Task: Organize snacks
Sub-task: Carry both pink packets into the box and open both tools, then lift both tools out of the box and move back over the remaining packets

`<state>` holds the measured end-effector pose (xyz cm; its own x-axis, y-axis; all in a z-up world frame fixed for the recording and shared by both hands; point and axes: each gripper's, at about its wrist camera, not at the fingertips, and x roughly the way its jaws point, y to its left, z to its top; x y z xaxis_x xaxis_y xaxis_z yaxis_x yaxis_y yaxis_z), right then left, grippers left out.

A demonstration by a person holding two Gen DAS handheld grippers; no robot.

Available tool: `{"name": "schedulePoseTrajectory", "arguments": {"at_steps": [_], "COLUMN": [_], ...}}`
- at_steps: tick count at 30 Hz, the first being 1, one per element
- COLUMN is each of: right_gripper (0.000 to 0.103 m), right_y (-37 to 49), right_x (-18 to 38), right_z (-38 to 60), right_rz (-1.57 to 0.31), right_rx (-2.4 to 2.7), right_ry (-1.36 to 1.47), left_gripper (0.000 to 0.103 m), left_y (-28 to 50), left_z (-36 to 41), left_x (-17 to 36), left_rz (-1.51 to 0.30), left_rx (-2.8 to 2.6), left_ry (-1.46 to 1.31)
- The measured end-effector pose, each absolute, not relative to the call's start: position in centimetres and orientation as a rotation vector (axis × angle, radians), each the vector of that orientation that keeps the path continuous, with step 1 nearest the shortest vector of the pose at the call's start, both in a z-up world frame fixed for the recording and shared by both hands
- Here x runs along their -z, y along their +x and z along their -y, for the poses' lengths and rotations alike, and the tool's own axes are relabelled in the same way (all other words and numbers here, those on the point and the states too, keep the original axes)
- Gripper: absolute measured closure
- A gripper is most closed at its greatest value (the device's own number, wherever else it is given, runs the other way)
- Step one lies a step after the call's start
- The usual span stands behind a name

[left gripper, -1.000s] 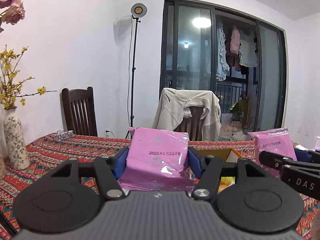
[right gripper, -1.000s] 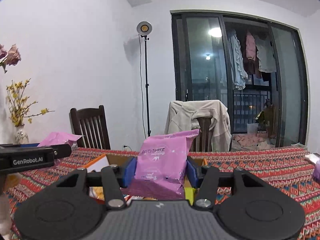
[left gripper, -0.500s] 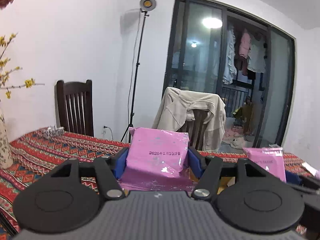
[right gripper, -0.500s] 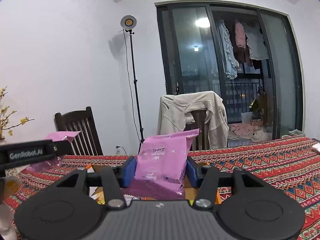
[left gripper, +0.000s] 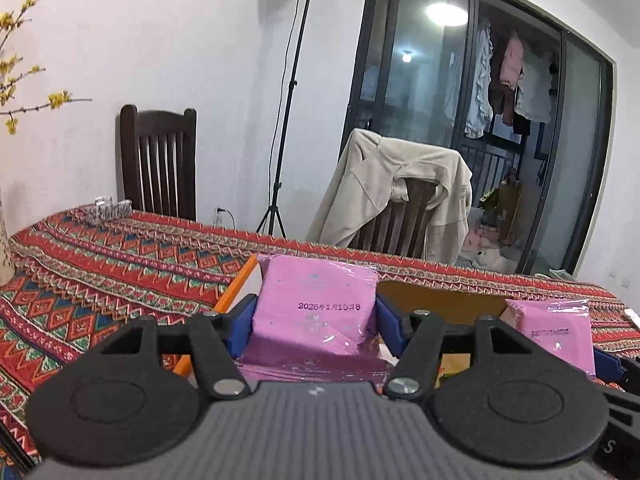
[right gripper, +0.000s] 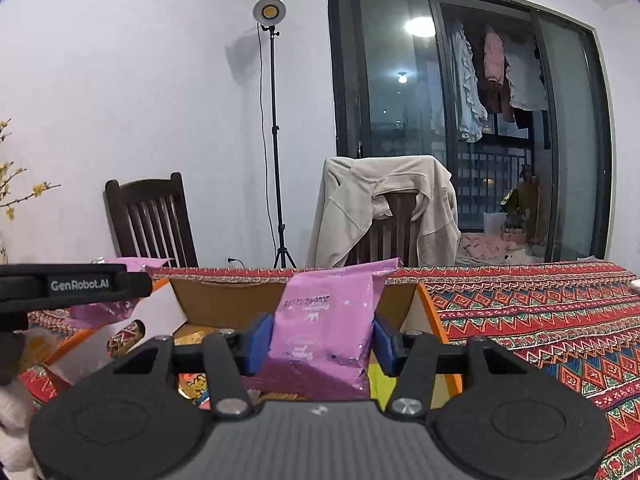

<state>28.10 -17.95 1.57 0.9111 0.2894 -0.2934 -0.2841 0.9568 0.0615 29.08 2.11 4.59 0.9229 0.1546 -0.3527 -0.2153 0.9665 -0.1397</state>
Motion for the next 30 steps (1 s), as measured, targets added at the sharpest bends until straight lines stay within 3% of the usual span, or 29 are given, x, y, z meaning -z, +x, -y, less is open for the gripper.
{"name": "schedulePoseTrajectory", "arguments": {"at_steps": [5,7,9,20,30], "right_gripper": [0.046,0.017,0.0,0.0,0.0], "right_y": [28.2,28.2,28.0,27.8,24.4], "right_x": [-1.4,-1.4,-1.5,-2.1,-6.7], "right_z": [18.2,18.3,18.6,18.9,20.1], "right_rz": [-0.314,-0.314,-0.303,-0.296,-0.292], "right_rx": [-0.281,-0.277,-0.274,-0.251,-0.266], "right_ry": [0.017,0.022,0.031,0.045,0.054], "left_gripper": [0.036,0.01,0.0,0.0,0.0], "left_y": [28.8,28.4,27.8,27.4,22.7], "left_z": [-1.9,-1.9,-1.9,-1.7,-1.9], "left_x": [-4.2,-4.5,-4.7,-5.8,-10.0], "left_rz": [-0.338,-0.312,-0.273,-0.263,-0.22], "left_rx": [-0.195,-0.193,-0.202,-0.228,-0.22], "left_ry": [-0.173,-0.181,-0.192,-0.211,-0.215]}}
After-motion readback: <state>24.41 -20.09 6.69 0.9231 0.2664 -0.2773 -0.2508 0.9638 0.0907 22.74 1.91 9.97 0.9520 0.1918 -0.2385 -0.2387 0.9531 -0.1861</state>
